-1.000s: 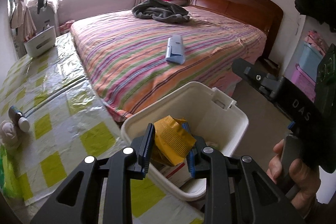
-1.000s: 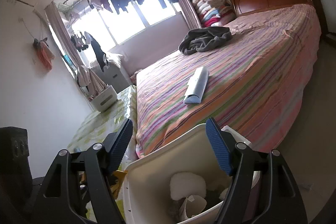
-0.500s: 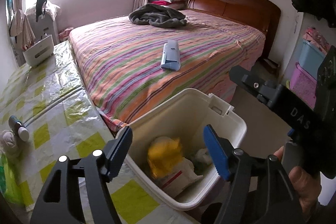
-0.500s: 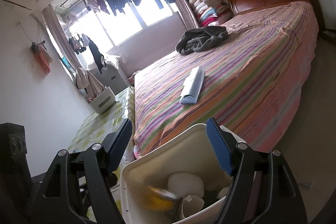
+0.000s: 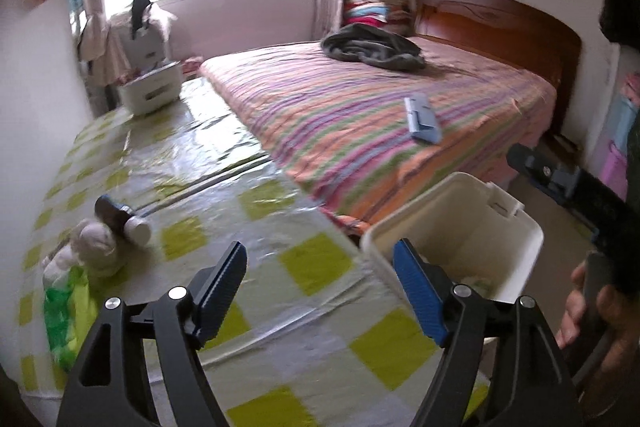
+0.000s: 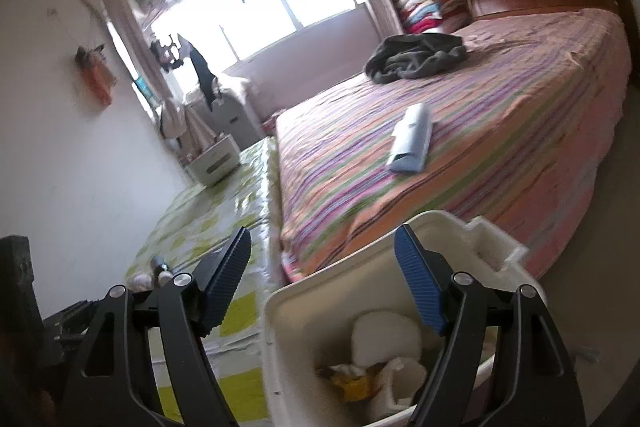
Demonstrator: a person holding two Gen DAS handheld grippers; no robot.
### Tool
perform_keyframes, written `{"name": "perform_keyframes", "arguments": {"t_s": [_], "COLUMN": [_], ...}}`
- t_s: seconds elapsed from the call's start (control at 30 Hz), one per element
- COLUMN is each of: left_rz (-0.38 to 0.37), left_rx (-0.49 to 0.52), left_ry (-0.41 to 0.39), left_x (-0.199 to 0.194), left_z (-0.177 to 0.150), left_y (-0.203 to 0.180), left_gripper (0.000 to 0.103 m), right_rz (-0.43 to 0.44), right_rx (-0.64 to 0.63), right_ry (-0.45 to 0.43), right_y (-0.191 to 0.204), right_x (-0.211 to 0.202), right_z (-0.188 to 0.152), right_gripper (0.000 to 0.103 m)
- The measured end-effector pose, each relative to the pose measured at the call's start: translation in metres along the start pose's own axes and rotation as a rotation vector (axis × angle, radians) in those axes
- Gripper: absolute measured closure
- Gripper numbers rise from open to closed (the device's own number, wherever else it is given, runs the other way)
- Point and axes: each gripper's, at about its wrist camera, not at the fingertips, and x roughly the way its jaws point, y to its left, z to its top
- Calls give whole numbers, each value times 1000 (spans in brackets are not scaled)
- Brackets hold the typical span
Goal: Collect trash
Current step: 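Move both open tools back to the trash on the table, then grasp the green plastic wipes pack with the right gripper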
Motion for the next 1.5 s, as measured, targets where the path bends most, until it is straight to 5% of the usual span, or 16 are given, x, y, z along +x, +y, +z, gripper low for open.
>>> {"name": "perform_keyframes", "arguments": {"t_s": [0.97, 1.5], "left_rz": [331, 452], "left_rx": [-312, -435], "left_ry": [-8, 10], "left_x": [-81, -109], "left_z": [-57, -92], "left_y": [229, 293], "left_gripper": [29, 29], "right_rz": [258, 459], "right_rx": [-181, -412], "right_ry": [256, 579], "right_y": [168, 307], "right_x": [73, 133], "right_z": [-69, -152], "right_gripper": [27, 22]}}
